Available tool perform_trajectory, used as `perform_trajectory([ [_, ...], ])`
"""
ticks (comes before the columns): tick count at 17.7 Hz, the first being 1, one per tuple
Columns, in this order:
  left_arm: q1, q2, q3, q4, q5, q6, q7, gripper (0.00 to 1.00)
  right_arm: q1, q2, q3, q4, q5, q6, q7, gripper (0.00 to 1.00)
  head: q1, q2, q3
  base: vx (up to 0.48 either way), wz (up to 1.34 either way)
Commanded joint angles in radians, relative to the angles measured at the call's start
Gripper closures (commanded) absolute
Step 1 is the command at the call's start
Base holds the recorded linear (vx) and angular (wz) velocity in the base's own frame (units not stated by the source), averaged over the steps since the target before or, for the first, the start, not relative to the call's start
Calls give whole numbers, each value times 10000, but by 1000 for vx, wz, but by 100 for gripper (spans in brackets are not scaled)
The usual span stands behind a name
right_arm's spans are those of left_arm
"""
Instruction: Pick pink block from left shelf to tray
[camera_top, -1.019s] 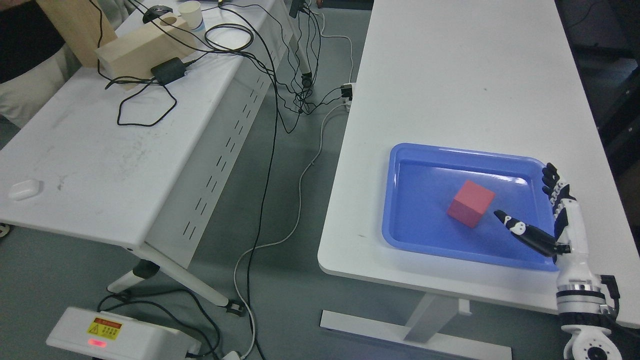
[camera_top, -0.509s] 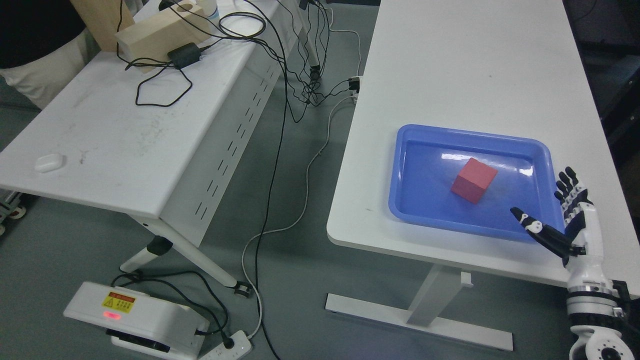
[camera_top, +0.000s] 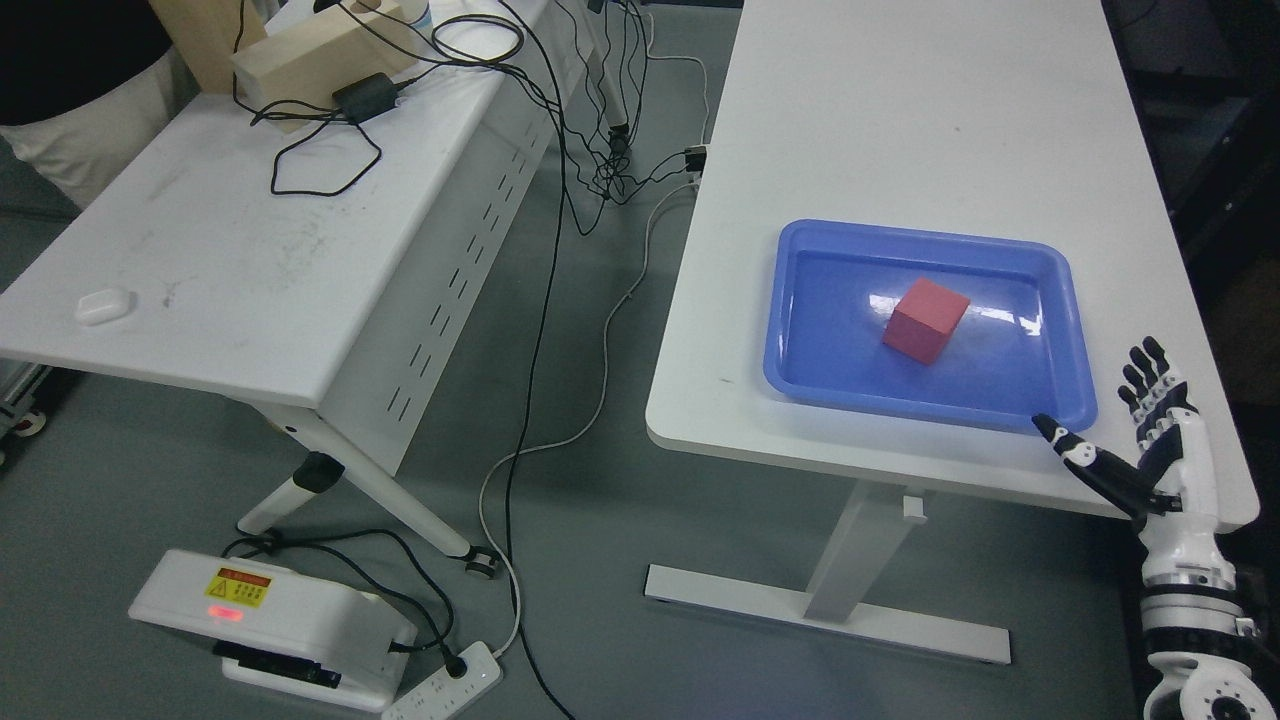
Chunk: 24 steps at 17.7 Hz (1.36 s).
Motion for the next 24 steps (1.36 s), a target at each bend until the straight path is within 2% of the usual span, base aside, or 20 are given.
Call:
perform_trajectory([
  [1, 94, 175, 0, 0, -15, 14, -6, 0, 0, 45, -119, 28, 107, 13, 11, 0, 0, 0, 0, -63, -326],
  [11, 94, 175, 0, 0, -15, -1, -6, 0, 0, 14, -104, 43, 122, 13, 56, 0, 0, 1, 0, -154, -377],
  [24, 94, 175, 0, 0, -15, -1, -6, 0, 0, 30, -58, 43, 122, -3, 256, 0, 0, 1, 0, -171, 39],
])
